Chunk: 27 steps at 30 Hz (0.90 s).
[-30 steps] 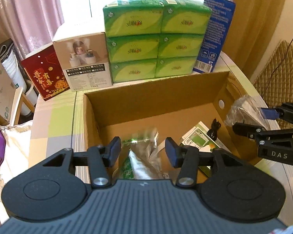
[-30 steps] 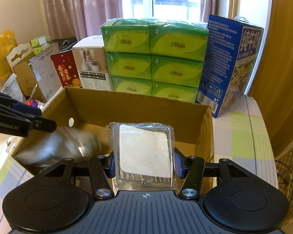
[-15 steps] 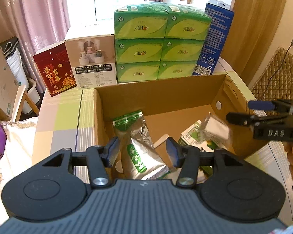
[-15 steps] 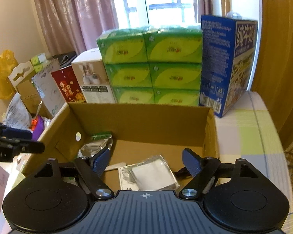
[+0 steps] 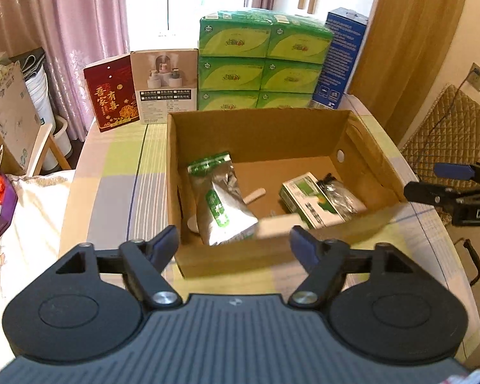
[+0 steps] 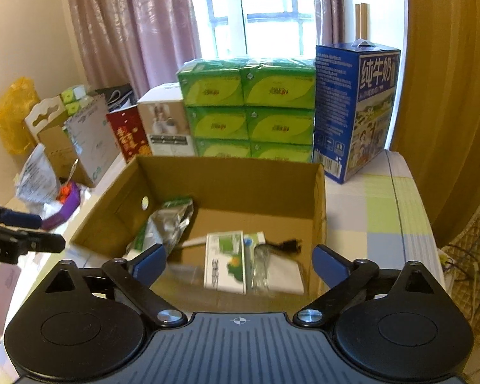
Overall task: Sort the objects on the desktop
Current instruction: 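Open the left tool and right tool to drop bag and tray in the box, then withdraw both tools from the box back over the table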
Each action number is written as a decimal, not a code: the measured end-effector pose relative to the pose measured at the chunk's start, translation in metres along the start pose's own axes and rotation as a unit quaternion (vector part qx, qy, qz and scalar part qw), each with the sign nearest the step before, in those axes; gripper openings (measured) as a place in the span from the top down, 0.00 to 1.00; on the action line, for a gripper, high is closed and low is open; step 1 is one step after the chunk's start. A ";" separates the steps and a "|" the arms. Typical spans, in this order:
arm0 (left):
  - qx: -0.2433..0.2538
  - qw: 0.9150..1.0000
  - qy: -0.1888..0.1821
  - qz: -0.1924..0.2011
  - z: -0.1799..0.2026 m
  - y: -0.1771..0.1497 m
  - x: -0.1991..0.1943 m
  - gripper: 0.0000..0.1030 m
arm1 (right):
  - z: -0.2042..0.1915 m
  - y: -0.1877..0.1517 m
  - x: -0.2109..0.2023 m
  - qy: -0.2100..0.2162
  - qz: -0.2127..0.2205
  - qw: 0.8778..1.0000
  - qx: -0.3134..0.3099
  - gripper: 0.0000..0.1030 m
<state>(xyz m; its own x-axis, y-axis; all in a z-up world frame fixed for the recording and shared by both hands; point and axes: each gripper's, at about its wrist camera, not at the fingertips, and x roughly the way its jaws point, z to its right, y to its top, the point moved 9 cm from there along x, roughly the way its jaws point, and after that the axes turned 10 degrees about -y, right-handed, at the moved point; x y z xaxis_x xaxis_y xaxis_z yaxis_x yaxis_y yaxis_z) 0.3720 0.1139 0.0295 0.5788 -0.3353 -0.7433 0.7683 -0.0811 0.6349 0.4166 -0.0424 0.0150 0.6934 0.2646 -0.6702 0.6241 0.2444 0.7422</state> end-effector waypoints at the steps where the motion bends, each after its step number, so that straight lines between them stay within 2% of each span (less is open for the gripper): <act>1: 0.000 1.000 0.000 0.001 0.002 -0.005 -0.005 0.24 | -0.001 -0.005 -0.007 0.000 0.000 1.000 -0.002 0.04; 8: -0.012 1.000 0.007 0.002 0.016 -0.044 -0.039 0.10 | -0.012 -0.045 -0.049 0.007 -0.013 1.000 -0.026 0.02; 18: -0.032 0.999 0.005 -0.001 0.035 -0.101 -0.072 0.03 | -0.027 -0.097 -0.090 0.020 -0.024 0.998 -0.057 0.02; 27: -0.040 0.999 0.019 -0.012 0.035 -0.143 -0.091 0.02 | -0.028 -0.124 -0.115 0.026 -0.018 0.995 -0.092 0.02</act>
<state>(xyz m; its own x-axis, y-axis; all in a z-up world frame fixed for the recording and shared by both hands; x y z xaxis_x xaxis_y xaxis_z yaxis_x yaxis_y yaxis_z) 0.2004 0.1230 0.0137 0.5697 -0.2973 -0.7662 0.8002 -0.0120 0.5996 0.2496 -0.0769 0.0000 0.6485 0.2995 -0.6998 0.5691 0.4198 0.7070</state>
